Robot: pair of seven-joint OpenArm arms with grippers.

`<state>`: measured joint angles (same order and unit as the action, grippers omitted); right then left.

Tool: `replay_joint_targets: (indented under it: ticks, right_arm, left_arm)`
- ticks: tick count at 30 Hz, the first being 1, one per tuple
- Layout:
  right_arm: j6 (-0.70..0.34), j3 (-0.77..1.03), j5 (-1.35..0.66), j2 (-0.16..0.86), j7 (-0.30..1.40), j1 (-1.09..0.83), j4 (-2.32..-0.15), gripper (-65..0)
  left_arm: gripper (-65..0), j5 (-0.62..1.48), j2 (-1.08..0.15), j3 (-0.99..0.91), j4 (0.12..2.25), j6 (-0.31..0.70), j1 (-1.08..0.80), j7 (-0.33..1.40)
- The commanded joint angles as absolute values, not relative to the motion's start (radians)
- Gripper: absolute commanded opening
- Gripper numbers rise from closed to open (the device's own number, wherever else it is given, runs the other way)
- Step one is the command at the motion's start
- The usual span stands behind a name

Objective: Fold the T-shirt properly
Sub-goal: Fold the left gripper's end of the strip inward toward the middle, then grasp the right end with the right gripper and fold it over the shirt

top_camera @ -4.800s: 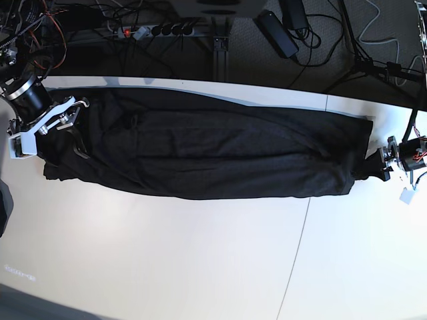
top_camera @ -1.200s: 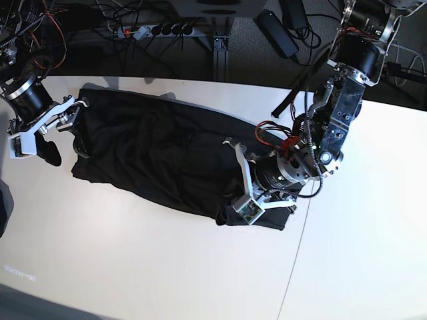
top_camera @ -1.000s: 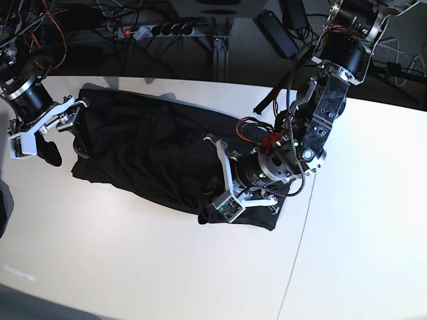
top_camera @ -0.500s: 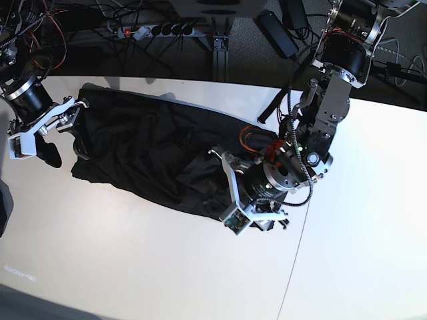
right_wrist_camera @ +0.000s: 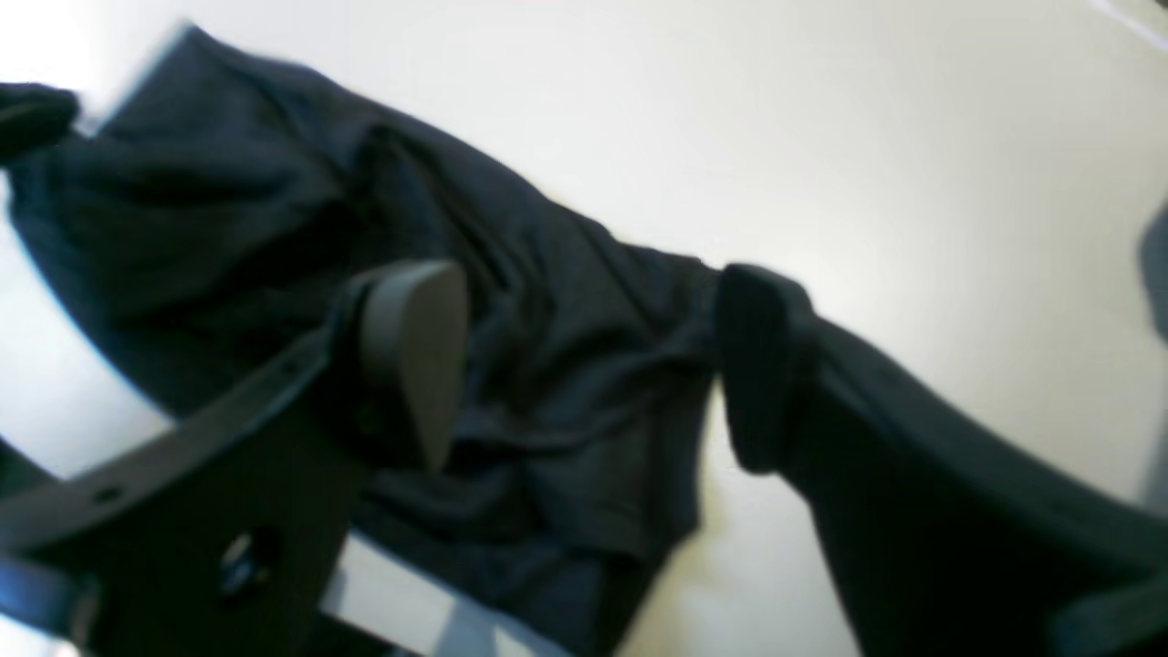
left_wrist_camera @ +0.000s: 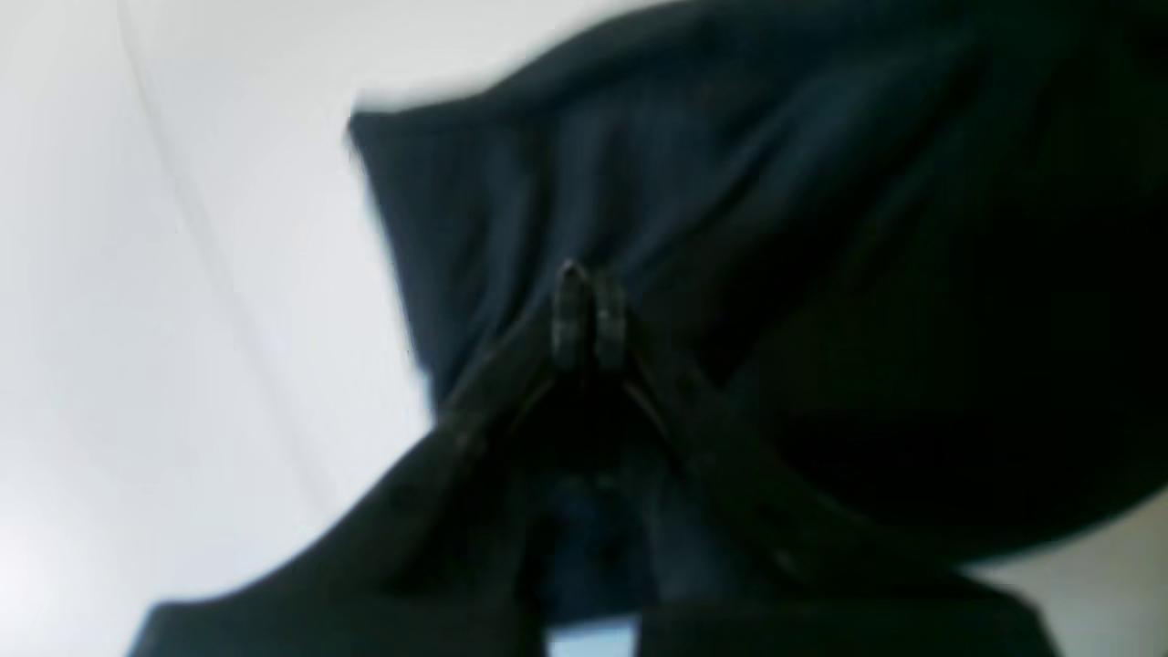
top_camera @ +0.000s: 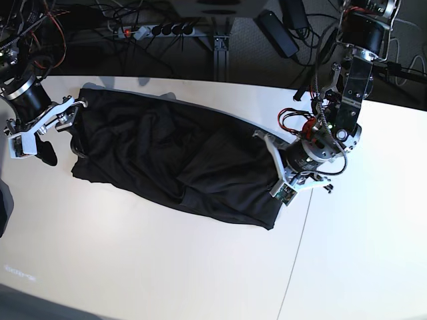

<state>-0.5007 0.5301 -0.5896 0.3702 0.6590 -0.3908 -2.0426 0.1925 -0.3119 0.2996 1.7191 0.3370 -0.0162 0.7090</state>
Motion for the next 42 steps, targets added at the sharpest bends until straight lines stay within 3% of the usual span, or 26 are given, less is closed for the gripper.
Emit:
replay_joint_targets:
  ticks: [1,4,8,11,18,30,42]
  right_arm:
    - [-0.461,0.562,-0.602,0.385,0.629,-0.389,-2.057,-29.4]
    - [-0.383,0.63,-0.601,0.385,0.629,-0.388,-2.048,-30.8]
    - [-0.384,0.67,-0.579,0.399,0.625,-0.387,-1.92,-30.0]
    - [-0.384,0.67,-0.585,0.419,0.626,-0.347,-1.729,-20.5]
    - [-0.448,0.67,-0.74,0.426,0.731,-0.224,-1.414,-20.3]
    - [-0.472,0.496,-0.834,0.403,0.813,-0.225,-1.397,-20.3]
    - [-0.472,0.342,-0.838,0.292,0.816,-0.225,-1.397,-20.4]
  left_arm:
    - [-65.0,0.195,-0.335,0.293,1.735,0.325,-0.006,0.684]
    - [-65.0,0.225,-0.376,0.293,1.735,0.325,-0.023,0.688]
    - [-65.0,0.252,-0.4,0.293,1.735,0.325,-0.022,0.704]
    - [-65.0,0.251,-0.399,0.293,1.735,0.325,-0.022,0.73]
    - [-65.0,0.251,-0.4,0.293,1.735,0.326,-0.022,0.802]
    - [-65.0,0.251,-0.399,0.293,1.735,0.326,-0.015,0.797]
    - [-65.0,0.251,-0.4,0.293,1.735,0.325,-0.014,0.802]
